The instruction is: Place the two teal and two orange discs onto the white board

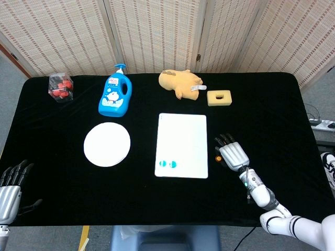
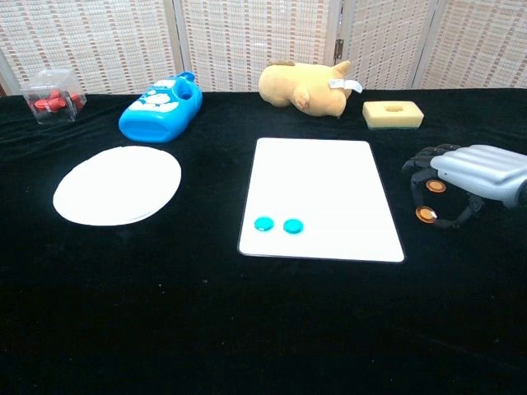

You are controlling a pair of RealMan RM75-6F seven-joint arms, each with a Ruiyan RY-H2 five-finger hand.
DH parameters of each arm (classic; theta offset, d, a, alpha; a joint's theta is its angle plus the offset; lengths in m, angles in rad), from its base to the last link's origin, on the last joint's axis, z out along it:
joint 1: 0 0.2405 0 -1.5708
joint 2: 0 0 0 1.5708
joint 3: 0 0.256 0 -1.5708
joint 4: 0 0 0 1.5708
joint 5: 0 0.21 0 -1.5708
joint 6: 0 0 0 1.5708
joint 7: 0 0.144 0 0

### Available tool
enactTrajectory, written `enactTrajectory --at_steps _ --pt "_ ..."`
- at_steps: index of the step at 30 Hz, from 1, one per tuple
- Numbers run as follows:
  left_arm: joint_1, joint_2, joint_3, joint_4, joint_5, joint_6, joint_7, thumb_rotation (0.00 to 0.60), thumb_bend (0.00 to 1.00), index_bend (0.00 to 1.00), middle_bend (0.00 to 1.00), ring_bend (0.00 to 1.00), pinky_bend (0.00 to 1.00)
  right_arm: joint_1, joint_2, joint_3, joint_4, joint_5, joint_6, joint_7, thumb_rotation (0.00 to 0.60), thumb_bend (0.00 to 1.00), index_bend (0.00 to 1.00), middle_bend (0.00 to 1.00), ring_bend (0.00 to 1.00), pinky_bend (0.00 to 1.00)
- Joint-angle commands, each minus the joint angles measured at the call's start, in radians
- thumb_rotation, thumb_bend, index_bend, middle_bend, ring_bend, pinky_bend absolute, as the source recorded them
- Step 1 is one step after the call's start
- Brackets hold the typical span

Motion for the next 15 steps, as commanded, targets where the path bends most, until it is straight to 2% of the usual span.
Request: enactTrajectory --at_steps 1,8,15 --pt "0.000 0.001 0.000 -0.001 0.001 0.000 0.001 0.600 0.13 0.00 0.00 0.07 0.00 0.006 0.039 0.013 -0.067 -0.019 0.013 0.023 0.600 0.26 0.50 0.12 0.00 0.00" --pt "-0.001 0.002 -0.001 -0.009 0.010 0.008 0.003 0.600 0.13 0.00 0.00 0.07 0.00 0.092 0.067 0.086 -0.207 0.040 -0.067 -0.056 0.600 0.27 0.50 0.12 0.00 0.00" --pt "0.005 0.009 -0.001 -0.009 0.008 0.015 0.002 0.600 0.13 0.00 0.00 0.07 0.00 0.205 -0.004 0.159 -0.220 0.191 -0.152 -0.223 0.600 0.27 0.50 0.12 0.00 0.00"
